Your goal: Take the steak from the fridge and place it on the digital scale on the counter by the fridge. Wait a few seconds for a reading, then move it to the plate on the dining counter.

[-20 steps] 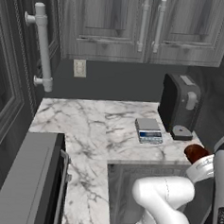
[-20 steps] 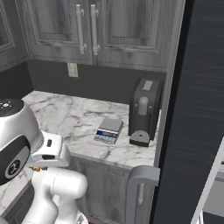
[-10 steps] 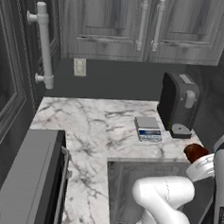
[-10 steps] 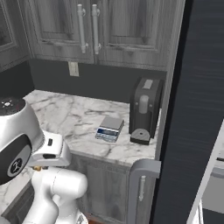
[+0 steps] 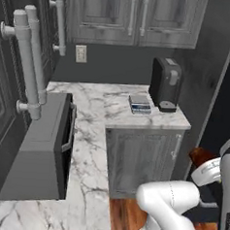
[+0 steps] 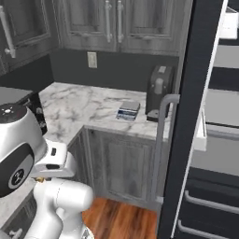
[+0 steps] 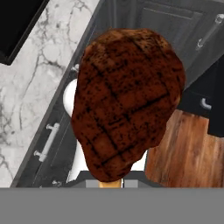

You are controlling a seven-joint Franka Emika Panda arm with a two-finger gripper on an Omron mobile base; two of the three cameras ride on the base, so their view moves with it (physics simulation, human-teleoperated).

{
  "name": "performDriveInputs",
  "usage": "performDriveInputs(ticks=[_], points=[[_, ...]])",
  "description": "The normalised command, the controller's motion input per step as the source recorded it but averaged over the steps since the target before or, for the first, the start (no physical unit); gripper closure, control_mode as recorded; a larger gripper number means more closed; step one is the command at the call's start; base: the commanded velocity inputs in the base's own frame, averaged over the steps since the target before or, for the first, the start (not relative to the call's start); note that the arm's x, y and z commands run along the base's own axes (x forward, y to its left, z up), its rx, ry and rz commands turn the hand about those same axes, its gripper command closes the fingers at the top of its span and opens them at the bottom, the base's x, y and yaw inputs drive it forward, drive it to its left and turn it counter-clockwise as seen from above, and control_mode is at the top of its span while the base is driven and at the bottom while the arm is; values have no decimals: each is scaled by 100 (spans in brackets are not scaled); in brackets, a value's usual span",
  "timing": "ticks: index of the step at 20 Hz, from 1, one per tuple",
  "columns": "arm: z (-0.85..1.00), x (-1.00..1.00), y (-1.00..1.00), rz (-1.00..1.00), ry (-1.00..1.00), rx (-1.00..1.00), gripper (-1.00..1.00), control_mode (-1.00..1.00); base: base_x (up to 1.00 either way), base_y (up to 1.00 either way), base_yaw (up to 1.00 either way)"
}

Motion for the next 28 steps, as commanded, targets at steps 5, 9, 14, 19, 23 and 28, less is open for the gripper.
performDriveInputs(ticks=[5, 9, 14, 19, 23, 28], points=[[0, 0, 0, 0, 0, 0, 100, 100, -100, -9, -4], [0, 0, 0, 0, 0, 0, 100, 100, -100, -15, -8], [0, 0, 0, 0, 0, 0, 100, 100, -82, -53, -44], [0, 0, 0, 0, 0, 0, 100, 100, -4, -44, -80], [0, 0, 0, 0, 0, 0, 100, 100, 2, -38, -88], [0, 0, 0, 0, 0, 0, 100, 100, 1, -28, -88]])
